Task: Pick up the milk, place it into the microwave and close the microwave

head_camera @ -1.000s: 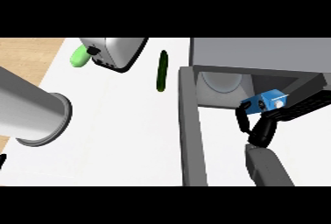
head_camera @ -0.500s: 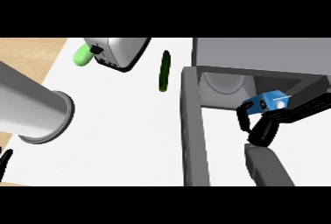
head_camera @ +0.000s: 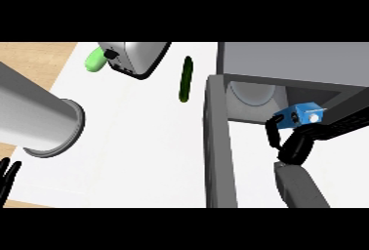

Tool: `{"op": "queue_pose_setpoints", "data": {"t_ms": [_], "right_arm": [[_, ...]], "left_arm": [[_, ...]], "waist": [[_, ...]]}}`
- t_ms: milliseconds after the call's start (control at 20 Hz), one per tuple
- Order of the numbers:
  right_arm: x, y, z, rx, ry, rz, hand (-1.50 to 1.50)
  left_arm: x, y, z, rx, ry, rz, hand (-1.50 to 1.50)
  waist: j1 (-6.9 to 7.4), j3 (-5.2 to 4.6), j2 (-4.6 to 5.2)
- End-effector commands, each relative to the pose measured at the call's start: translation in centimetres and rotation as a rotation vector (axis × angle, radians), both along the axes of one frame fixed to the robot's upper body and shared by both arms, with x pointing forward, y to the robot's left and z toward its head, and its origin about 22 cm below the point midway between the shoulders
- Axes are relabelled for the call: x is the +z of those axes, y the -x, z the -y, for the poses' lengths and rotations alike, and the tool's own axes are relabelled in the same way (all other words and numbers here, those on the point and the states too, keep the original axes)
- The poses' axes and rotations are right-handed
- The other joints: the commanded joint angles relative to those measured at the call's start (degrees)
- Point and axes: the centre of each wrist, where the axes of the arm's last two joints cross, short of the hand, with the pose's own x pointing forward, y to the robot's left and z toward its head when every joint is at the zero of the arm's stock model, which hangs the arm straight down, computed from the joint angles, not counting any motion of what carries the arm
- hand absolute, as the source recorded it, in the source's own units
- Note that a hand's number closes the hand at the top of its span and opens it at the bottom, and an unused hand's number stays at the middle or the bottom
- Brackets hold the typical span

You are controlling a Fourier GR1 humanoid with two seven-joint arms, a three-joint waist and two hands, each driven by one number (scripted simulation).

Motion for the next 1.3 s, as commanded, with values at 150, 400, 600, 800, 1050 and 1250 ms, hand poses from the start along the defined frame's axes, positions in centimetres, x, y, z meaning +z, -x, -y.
{"op": "queue_pose_setpoints", "data": {"t_ms": [150,400,600,800,1050,1250], "right_arm": [[4.8,-5.5,1.7,0.255,0.228,0.051,-1.50],[5.1,-6.0,0.8,0.249,0.242,0.066,-1.50],[5.0,-6.1,-0.1,0.293,0.261,0.064,-1.50],[5.1,-6.4,-0.8,0.283,0.246,0.054,-1.50],[4.8,-6.3,-1.4,0.313,0.247,0.027,-1.50],[5.1,-6.6,-2.3,0.326,0.242,0.038,-1.50]], "left_arm": [[-0.3,-0.6,-0.3,-0.014,-0.013,-0.020,-1.50],[-0.2,-1.5,-0.1,-0.018,-0.014,0.005,-1.50],[-0.2,-2.2,-0.1,-0.019,-0.009,-0.002,-1.50],[-0.7,-2.2,-0.6,-0.029,-0.019,-0.017,-1.50],[-1.0,-2.8,0.0,-0.027,-0.008,-0.013,-1.50],[-1.1,-3.1,0.1,-0.036,0.006,0.002,-1.50]], "waist": [[4.27,-1.39,0.61],[4.47,-1.22,0.57],[3.68,-1.14,0.50],[4.70,-1.31,0.48],[3.85,-1.27,0.14],[3.68,-1.24,-0.06]]}}
